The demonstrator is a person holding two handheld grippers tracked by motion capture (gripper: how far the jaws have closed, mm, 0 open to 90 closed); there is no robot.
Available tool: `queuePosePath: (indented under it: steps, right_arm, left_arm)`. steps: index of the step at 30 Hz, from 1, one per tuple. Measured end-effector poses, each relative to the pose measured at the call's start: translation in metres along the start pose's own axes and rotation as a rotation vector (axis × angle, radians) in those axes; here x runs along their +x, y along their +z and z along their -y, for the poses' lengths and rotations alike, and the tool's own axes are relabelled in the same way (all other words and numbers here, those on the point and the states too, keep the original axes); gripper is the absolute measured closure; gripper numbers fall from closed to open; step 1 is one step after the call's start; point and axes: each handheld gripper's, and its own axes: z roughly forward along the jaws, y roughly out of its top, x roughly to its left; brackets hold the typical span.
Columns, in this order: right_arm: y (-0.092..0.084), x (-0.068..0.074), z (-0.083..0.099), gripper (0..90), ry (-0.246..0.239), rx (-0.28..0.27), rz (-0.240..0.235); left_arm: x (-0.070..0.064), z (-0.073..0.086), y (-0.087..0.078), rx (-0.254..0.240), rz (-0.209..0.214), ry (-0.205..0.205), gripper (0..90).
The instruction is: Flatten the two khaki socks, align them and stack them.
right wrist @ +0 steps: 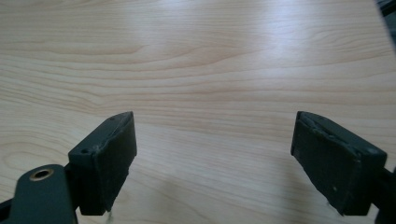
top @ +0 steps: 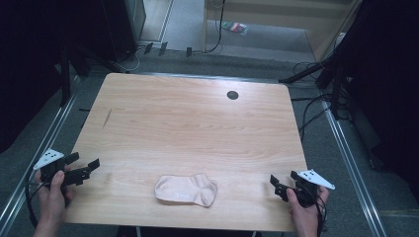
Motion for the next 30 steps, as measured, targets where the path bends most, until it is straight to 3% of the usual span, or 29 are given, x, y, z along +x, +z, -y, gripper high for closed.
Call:
queuePosePath:
  steps: [3,5,12,16,18,21,22,23,27,30]
  right_arm:
    - [-0.002,-0.003,0.001,14.8,-0.011,-0.002,0.038]
    - [-0.005,-0.007,0.003,14.9,-0.011,-0.012,0.067]
    - [-0.008,-0.017,0.003,16.4,0.097,-0.027,0.066]
    - [-0.008,-0.017,0.004,16.7,0.094,-0.029,0.062]
    - [-0.007,-0.014,0.003,16.5,0.069,-0.018,0.067]
    - [-0.007,-0.017,0.003,16.3,0.091,-0.025,0.059]
    - [-0.008,-0.021,0.003,17.2,0.132,-0.034,0.062]
    - [-0.008,-0.023,0.003,17.2,0.139,-0.035,0.058]
    - [-0.006,-0.022,0.002,17.4,0.134,-0.014,0.058]
    - [-0.005,-0.022,0.002,18.1,0.137,0.0,0.062]
  left_arm:
    - [0.001,0.0,0.001,-0.005,0.003,-0.002,9.0]
    - [0.002,0.0,0.005,0.019,0.008,-0.019,9.1]
    - [-0.002,-0.001,0.011,0.051,0.001,0.008,9.0]
    - [-0.002,0.0,0.012,0.057,0.004,0.012,9.0]
    - [-0.004,0.001,0.011,0.052,-0.004,0.032,9.0]
    - [-0.005,0.002,0.01,0.036,-0.014,0.027,9.0]
    - [-0.003,0.002,0.009,0.028,-0.014,0.016,9.0]
    - [-0.003,0.002,0.009,0.028,-0.014,0.016,9.1]
    - [-0.003,0.002,0.009,0.03,-0.013,0.008,9.0]
    - [-0.004,0.002,0.009,0.038,-0.034,0.012,9.1]
